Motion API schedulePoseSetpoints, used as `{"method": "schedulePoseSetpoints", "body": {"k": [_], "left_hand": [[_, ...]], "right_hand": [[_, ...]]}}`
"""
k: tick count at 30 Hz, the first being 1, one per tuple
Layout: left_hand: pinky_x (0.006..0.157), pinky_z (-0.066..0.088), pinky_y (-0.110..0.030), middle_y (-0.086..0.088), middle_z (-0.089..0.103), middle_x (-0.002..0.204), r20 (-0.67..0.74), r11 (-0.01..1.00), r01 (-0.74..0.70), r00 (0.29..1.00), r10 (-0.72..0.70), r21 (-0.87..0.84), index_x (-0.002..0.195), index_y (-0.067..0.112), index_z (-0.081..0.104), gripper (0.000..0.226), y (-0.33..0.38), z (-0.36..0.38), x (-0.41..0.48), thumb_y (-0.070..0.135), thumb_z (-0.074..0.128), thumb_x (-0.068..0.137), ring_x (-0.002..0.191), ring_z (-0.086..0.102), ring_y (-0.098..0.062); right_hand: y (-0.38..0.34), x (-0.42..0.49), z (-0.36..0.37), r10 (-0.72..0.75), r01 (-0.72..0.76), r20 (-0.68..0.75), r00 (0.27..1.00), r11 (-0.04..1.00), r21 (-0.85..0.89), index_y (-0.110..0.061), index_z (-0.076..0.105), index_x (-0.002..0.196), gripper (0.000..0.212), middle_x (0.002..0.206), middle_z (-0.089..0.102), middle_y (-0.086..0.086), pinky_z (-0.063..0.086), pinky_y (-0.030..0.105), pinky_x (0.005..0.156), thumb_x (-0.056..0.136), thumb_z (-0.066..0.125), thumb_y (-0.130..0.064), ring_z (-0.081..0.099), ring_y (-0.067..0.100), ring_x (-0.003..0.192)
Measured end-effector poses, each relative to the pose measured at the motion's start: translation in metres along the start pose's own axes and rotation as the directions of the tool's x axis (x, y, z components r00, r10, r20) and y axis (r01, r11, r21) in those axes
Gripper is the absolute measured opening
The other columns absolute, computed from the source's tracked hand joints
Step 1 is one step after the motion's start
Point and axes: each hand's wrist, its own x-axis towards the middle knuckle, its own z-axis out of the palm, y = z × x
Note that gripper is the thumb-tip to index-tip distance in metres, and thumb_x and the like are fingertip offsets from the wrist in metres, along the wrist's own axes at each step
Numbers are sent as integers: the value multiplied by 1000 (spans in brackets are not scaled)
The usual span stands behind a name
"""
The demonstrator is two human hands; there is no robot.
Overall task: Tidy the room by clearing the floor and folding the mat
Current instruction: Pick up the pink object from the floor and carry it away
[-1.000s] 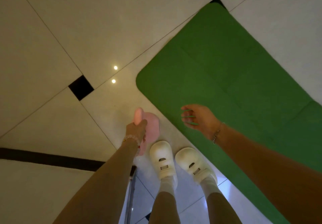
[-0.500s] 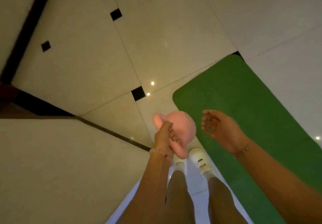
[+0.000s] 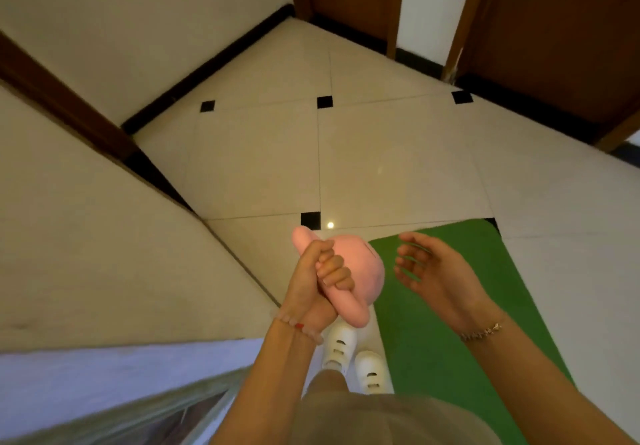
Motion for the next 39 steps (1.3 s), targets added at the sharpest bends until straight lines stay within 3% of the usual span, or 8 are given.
{"method": "schedulePoseSetpoints", "body": {"k": [5,12,16,19,24,31,35,39], "left_hand": [[32,23,-16,8,28,33,36,980,-132,990,139,-146,39,20,36,42,-3,-11,-40,16,50,79,27,24,-5],[32,26,-16,8,29,34,-71,908,-272,962,263,-318,42,19,36,39,-27,-64,-90,13,58,73,28,25,-5],[31,31,-18,6,32,33,-70,823,-361,927,369,-439,43,18,38,48,-49,-101,-124,6,84,47,27,30,-6],[31,30,-18,6,30,32,-108,749,-433,890,442,-501,43,18,38,52,-70,-131,-157,5,88,39,26,29,-6],[32,29,-19,6,31,32,-229,616,-569,807,544,-544,39,16,37,52,-106,-183,-223,4,88,41,27,31,-7],[44,36,-24,4,38,40,-460,357,-787,594,660,-504,43,15,46,38,-175,-249,-335,17,75,68,37,39,-8],[35,35,-20,6,33,32,-536,186,-820,507,675,-541,38,17,36,50,-221,-269,-402,6,82,54,32,25,-6],[44,43,-27,1,41,39,-716,-37,-903,314,623,-427,42,17,46,47,-280,-298,-449,24,59,87,37,37,-10]], "right_hand": [[7,-10,28,49,-34,122,991,992,-122,-12,61,89,22,66,60,0,47,28,69,95,42,-17,56,14,63],[37,-28,59,174,-94,237,956,944,-315,-12,62,90,19,69,61,1,47,29,70,95,45,-19,57,14,65],[64,-42,84,261,-113,298,918,893,-434,-12,62,90,19,68,60,0,47,29,71,95,44,-19,56,15,67],[94,-60,104,343,-120,348,873,840,-529,-13,62,89,18,70,60,0,46,29,71,95,45,-18,55,15,68],[153,-106,127,495,-120,416,763,741,-661,-12,63,90,19,70,61,0,46,29,72,94,46,-18,56,14,66],[246,-203,143,696,-82,445,564,584,-808,-11,63,90,18,70,61,0,47,30,73,94,46,-18,58,13,64],[302,-269,145,801,-18,433,413,483,-876,-10,63,93,19,69,62,0,46,29,72,95,45,-18,57,13,67],[356,-334,145,892,59,382,242,380,-923,-12,63,90,19,66,62,-2,45,28,71,94,46,-18,58,10,62]]}}
